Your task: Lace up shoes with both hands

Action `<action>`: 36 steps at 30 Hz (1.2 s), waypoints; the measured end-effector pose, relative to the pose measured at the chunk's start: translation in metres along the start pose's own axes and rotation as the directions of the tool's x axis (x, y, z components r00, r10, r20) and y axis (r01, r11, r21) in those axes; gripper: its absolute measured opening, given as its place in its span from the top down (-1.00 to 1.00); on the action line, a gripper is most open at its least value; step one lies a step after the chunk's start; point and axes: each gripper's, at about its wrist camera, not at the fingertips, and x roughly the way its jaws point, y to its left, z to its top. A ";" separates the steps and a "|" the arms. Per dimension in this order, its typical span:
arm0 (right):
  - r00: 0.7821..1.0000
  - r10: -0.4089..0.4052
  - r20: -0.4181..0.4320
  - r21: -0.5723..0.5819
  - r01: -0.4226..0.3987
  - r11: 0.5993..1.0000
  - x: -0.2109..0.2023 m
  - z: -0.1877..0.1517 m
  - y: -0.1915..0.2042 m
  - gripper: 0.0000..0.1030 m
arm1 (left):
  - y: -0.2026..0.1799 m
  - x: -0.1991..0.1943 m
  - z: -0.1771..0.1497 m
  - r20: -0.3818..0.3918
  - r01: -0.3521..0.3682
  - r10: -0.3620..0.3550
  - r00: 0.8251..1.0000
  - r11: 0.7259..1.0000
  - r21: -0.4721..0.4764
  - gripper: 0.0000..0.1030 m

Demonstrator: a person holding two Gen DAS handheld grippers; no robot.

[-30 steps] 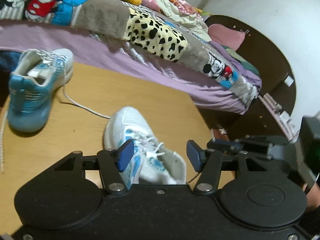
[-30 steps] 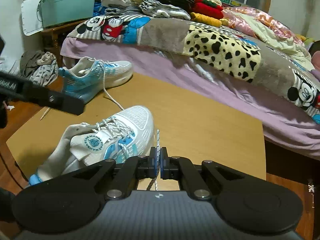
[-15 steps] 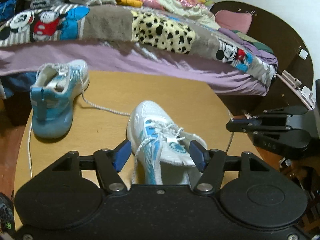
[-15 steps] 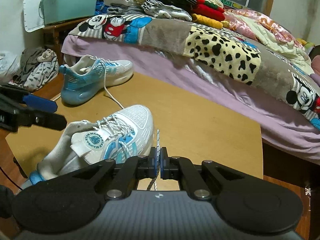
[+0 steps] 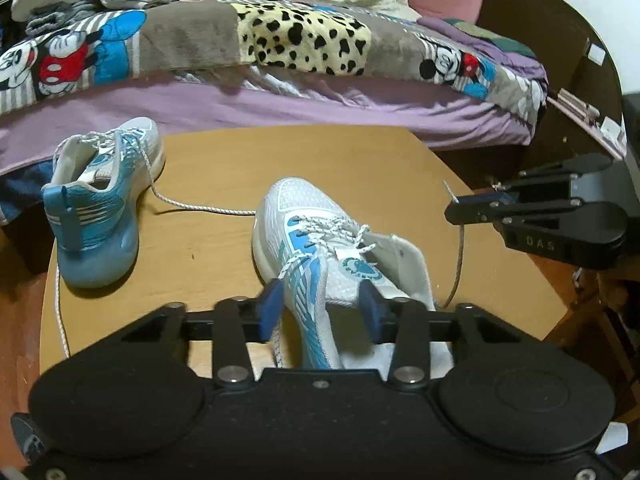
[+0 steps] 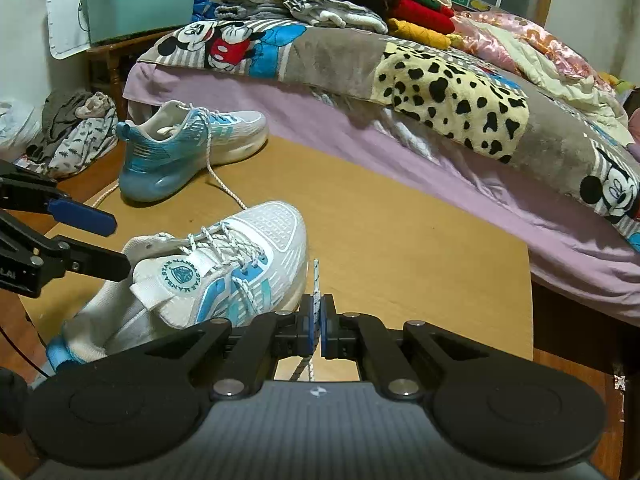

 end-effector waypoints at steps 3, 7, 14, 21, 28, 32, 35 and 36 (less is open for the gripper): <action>1.000 0.018 -0.004 -0.004 -0.018 1.000 0.004 0.002 0.004 0.90 | 0.002 0.002 0.001 -0.006 0.008 -0.008 1.000 1.000 0.004 0.53; 0.999 0.049 -0.014 -0.014 -0.049 0.999 0.011 0.006 0.011 0.90 | 0.008 0.003 0.002 -0.011 0.028 -0.028 1.000 1.000 -0.010 0.71; 0.994 0.111 -0.009 -0.021 -0.111 0.994 0.016 0.017 0.021 0.90 | 0.035 0.004 0.000 -0.009 0.115 -0.119 0.993 0.978 -0.174 0.83; 0.979 0.200 0.029 -0.034 -0.199 0.979 0.013 0.031 0.031 0.90 | 0.076 0.010 -0.012 0.039 0.248 -0.262 0.964 0.841 -0.480 0.83; 0.960 0.279 -0.024 -0.114 -0.280 0.953 0.021 0.039 0.057 0.90 | 0.087 0.010 -0.011 0.064 0.287 -0.304 0.950 0.777 -0.560 0.84; 0.956 0.283 -0.079 -0.181 -0.292 0.939 0.026 0.042 0.072 0.90 | 0.090 0.010 -0.009 0.066 0.289 -0.305 0.950 0.780 -0.555 0.84; 0.955 0.273 -0.112 -0.215 -0.292 0.932 0.030 0.041 0.082 0.90 | 0.092 0.011 -0.009 0.064 0.295 -0.312 0.948 0.783 -0.548 0.84; 0.955 0.272 -0.120 -0.220 -0.293 0.930 0.032 0.042 0.084 0.90 | 0.092 0.010 -0.010 0.063 0.296 -0.313 0.948 0.784 -0.546 0.84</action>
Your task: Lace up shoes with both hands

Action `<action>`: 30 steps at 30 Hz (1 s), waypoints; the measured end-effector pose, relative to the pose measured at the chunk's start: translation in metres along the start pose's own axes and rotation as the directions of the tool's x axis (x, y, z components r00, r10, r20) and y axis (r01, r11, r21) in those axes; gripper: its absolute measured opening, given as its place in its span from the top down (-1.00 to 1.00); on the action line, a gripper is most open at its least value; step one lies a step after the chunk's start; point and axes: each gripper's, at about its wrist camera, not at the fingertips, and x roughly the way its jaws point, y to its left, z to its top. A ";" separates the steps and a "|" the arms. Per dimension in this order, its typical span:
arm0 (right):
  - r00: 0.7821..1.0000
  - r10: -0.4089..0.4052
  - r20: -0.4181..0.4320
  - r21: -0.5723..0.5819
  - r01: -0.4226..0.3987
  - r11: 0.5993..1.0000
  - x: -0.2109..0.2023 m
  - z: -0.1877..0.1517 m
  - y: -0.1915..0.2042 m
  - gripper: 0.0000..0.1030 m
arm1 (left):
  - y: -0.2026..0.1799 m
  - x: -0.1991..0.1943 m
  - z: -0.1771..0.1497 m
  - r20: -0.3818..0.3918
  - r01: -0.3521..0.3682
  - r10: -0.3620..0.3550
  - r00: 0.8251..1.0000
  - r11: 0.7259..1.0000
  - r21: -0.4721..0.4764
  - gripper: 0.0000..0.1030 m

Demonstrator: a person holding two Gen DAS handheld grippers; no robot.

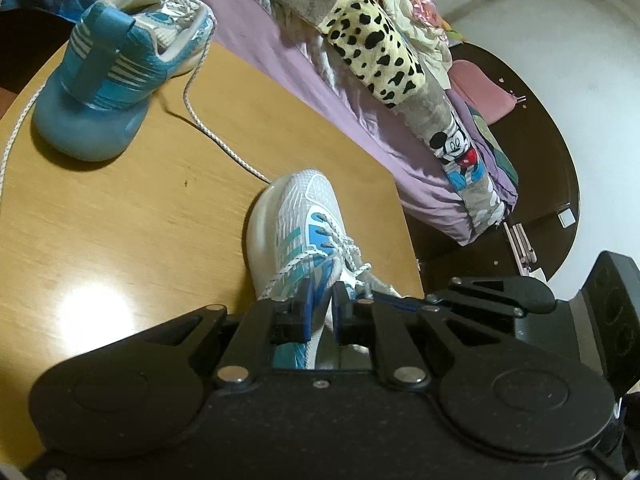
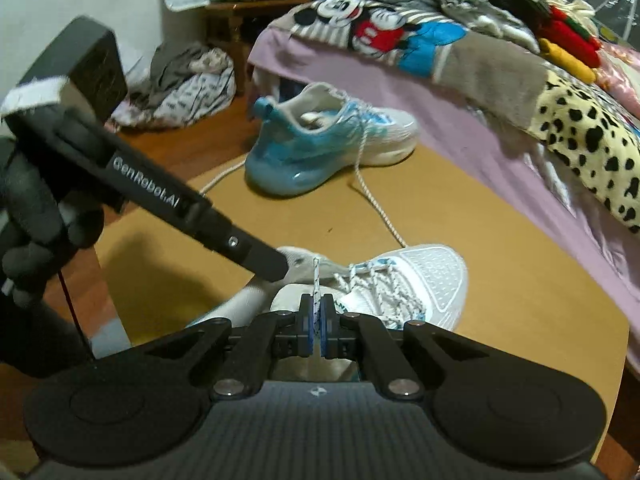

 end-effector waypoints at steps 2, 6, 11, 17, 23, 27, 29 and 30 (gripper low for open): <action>1.000 0.004 -0.018 -0.007 -0.005 1.000 0.004 0.002 0.002 0.90 | -0.001 0.000 0.000 -0.001 -0.004 0.004 1.000 1.000 0.016 0.84; 0.999 -0.005 -0.037 -0.021 0.004 1.000 0.008 0.005 0.007 0.90 | -0.004 0.000 -0.001 -0.002 -0.016 0.016 1.000 0.998 0.056 0.84; 0.998 -0.011 -0.059 -0.035 0.009 0.999 0.010 0.006 0.010 0.90 | -0.008 0.001 -0.002 -0.002 -0.029 0.029 1.000 0.995 0.100 0.84; 0.997 -0.011 -0.076 -0.034 0.008 0.999 0.012 0.005 0.011 0.90 | -0.009 0.002 -0.002 -0.005 -0.032 0.033 0.999 0.993 0.116 0.84; 0.996 -0.011 -0.084 -0.023 0.009 1.000 0.014 0.005 0.011 0.90 | -0.014 0.004 -0.002 -0.005 -0.046 0.047 0.999 0.986 0.160 0.84; 0.996 -0.010 -0.085 -0.012 0.009 1.000 0.014 0.005 0.009 0.91 | -0.020 0.004 -0.004 -0.002 -0.063 0.065 0.998 0.974 0.216 0.85; 0.996 -0.013 -0.087 -0.014 0.011 1.000 0.014 0.005 0.009 0.90 | -0.024 0.005 -0.005 0.001 -0.077 0.079 0.997 0.964 0.256 0.85; 0.996 -0.013 -0.088 -0.016 0.012 1.000 0.014 0.005 0.009 0.90 | -0.026 0.005 -0.006 0.004 -0.084 0.086 0.996 0.957 0.276 0.85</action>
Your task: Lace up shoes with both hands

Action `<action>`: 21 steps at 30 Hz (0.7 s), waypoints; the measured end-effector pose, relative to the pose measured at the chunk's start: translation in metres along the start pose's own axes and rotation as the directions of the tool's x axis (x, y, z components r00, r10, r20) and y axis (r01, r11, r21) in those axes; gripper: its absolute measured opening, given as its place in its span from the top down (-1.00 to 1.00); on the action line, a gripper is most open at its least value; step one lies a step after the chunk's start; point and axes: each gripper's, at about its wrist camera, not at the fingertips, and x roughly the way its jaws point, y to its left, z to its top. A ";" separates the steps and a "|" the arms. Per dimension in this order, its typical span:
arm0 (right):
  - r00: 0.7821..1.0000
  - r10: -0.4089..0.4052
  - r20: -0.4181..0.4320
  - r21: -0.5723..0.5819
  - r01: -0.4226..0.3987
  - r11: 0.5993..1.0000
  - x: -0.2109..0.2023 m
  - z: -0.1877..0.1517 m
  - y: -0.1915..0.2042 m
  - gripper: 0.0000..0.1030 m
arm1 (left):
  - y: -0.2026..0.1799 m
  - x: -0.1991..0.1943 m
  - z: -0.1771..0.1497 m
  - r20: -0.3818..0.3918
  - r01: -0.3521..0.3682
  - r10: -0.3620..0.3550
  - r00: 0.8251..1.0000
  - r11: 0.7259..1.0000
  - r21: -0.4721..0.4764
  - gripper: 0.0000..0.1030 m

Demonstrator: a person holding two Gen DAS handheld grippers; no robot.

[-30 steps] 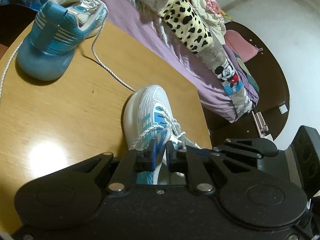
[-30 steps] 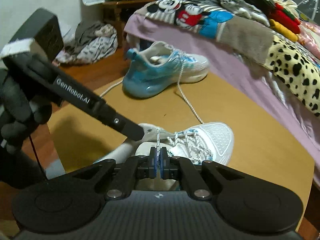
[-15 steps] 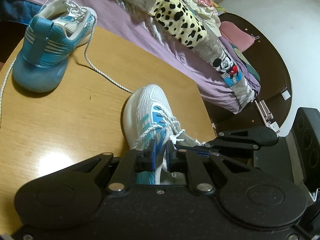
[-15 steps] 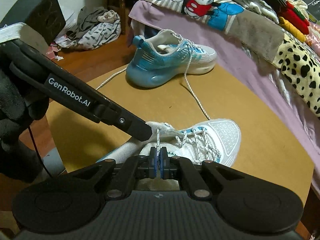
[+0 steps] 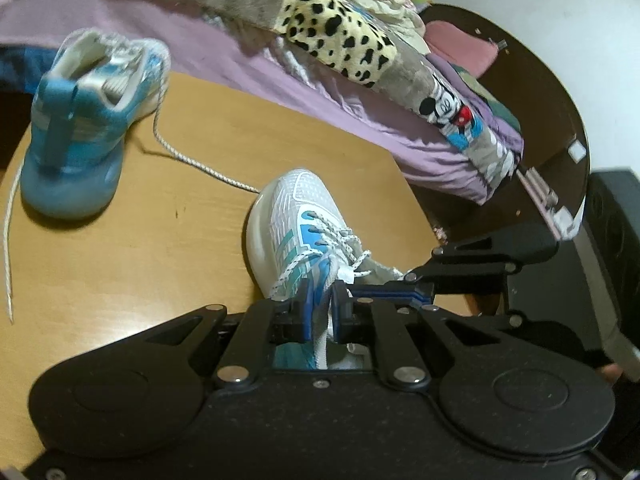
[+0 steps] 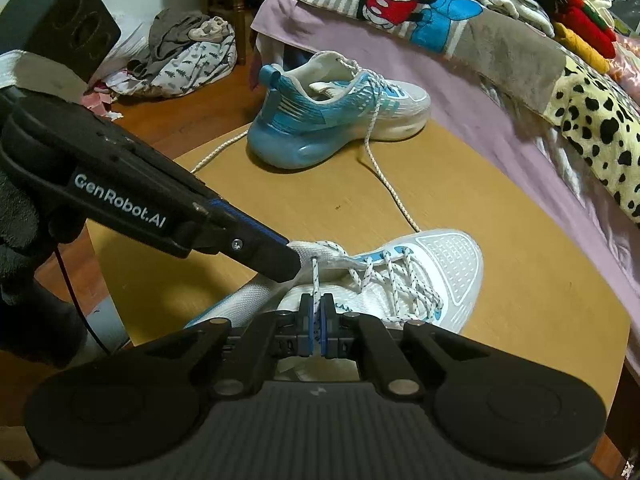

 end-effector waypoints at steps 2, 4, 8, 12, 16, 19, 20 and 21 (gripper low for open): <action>1.000 -0.003 0.000 -0.001 0.003 1.000 0.000 0.000 0.000 0.90 | -0.004 0.000 0.000 0.001 -0.016 0.016 1.000 0.999 0.045 0.85; 1.000 -0.003 0.001 -0.005 0.003 1.000 0.000 0.000 0.001 0.90 | -0.008 0.001 -0.001 0.001 -0.028 0.028 1.000 0.996 0.081 0.85; 1.000 -0.007 0.011 -0.009 0.007 1.000 0.000 0.002 0.001 0.90 | -0.010 0.003 -0.001 -0.001 -0.032 0.032 0.999 0.995 0.099 0.85; 1.000 -0.009 0.023 -0.015 0.009 1.000 -0.001 0.003 0.001 0.90 | -0.010 0.004 0.000 -0.005 -0.027 0.028 1.000 0.994 0.104 0.85; 0.999 -0.012 0.038 -0.020 0.013 1.000 -0.001 0.005 0.003 0.90 | -0.005 0.002 0.003 -0.018 -0.009 0.010 1.000 0.998 0.067 0.85; 0.999 -0.015 0.046 -0.021 0.016 1.000 -0.001 0.006 0.003 0.90 | -0.001 -0.004 0.007 -0.006 0.018 -0.018 1.000 0.999 0.033 0.82; 0.999 -0.016 0.049 -0.021 0.017 1.000 -0.002 0.006 0.002 0.90 | 0.001 -0.006 0.009 0.006 0.027 -0.027 1.000 1.000 0.013 0.71; 0.999 -0.017 0.051 -0.020 0.018 1.000 -0.002 0.006 0.002 0.90 | 0.004 -0.008 0.010 0.021 0.034 -0.033 0.999 0.999 -0.018 0.63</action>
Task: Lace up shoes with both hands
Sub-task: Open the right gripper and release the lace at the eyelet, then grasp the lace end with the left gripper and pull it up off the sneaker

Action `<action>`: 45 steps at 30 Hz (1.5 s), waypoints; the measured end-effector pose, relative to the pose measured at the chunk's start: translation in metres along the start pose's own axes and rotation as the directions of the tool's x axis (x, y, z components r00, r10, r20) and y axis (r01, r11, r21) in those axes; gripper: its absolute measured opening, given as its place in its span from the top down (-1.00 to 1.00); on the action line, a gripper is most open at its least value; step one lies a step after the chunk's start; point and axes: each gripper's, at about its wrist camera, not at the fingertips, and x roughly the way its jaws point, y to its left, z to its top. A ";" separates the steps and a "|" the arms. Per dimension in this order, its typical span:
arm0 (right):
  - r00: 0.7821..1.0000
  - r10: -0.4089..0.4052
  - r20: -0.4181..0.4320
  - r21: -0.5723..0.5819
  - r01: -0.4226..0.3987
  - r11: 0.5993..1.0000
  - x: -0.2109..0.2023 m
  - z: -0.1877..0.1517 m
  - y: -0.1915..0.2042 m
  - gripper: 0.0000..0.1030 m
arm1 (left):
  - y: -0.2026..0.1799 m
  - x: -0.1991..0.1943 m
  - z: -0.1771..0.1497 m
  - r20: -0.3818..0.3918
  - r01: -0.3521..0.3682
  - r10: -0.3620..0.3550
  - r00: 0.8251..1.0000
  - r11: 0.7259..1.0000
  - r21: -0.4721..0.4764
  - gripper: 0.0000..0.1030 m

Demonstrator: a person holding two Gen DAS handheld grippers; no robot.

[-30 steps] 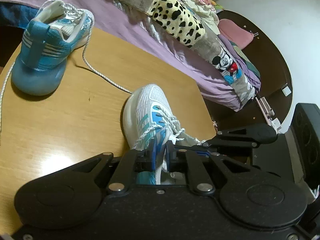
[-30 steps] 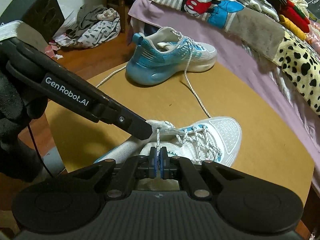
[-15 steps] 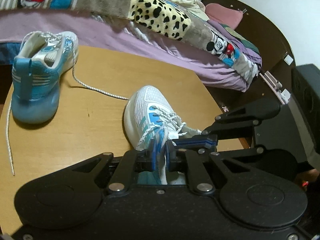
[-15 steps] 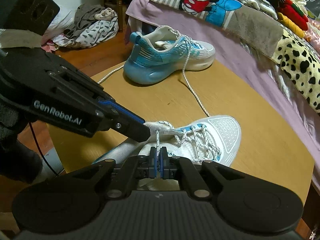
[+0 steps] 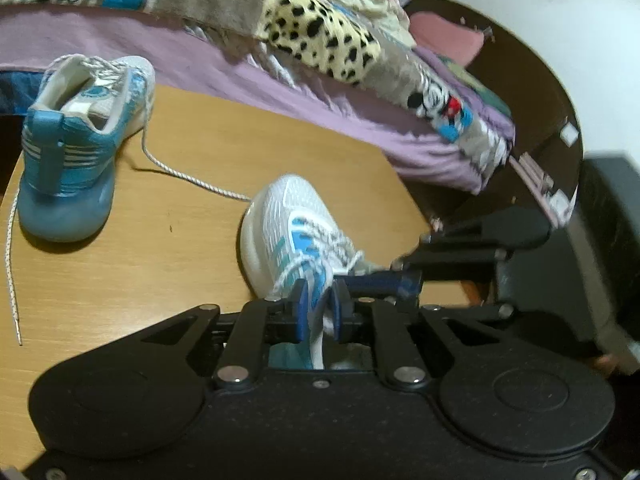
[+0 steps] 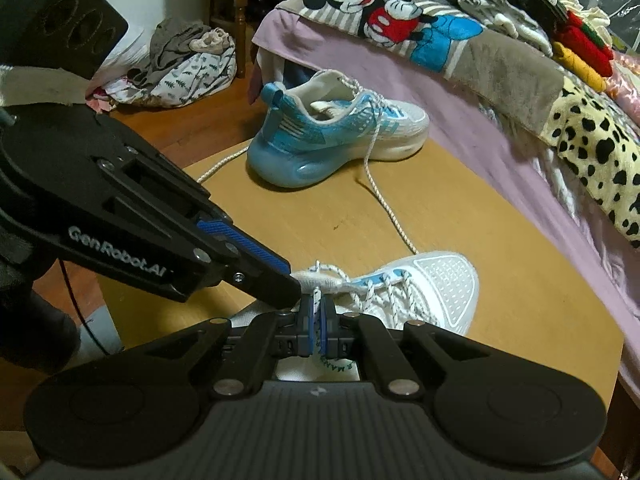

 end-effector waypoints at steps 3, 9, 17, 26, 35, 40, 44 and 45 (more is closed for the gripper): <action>1.000 -0.005 0.011 0.006 0.005 1.000 -0.001 0.003 -0.001 0.90 | 0.015 -0.003 0.001 0.045 0.024 -0.018 0.999 0.990 -0.137 0.48; 1.000 -0.012 0.021 0.002 0.012 1.000 -0.001 0.003 0.001 0.90 | 0.036 0.003 -0.004 0.081 0.112 -0.088 0.993 0.920 -0.374 0.49; 0.999 -0.009 0.033 0.006 0.009 1.000 0.001 0.001 0.002 0.90 | 0.040 0.013 -0.007 0.088 0.124 -0.093 0.992 0.868 -0.481 0.78; 0.999 -0.014 0.051 0.005 0.014 1.000 0.000 -0.002 0.004 0.90 | 0.034 0.015 -0.010 0.089 0.120 -0.088 0.992 0.870 -0.478 1.00; 0.995 -0.069 0.069 0.015 0.068 0.998 -0.013 -0.011 -0.001 0.33 | 0.005 0.006 -0.002 0.099 -0.003 0.027 0.995 0.972 -0.234 1.00; 0.993 -0.089 0.084 0.067 0.084 0.994 -0.023 -0.022 -0.012 0.31 | 0.004 0.004 -0.001 0.107 -0.028 0.051 0.993 0.978 -0.206 1.00; 0.991 -0.104 0.086 0.111 0.094 0.989 -0.028 -0.031 -0.020 0.26 | 0.001 -0.001 0.001 0.128 -0.046 0.070 0.989 0.982 -0.183 1.00; 0.990 -0.111 0.081 0.118 0.101 0.988 -0.029 -0.034 -0.021 0.25 | 0.001 -0.002 0.002 0.131 -0.049 0.074 0.989 0.982 -0.182 1.00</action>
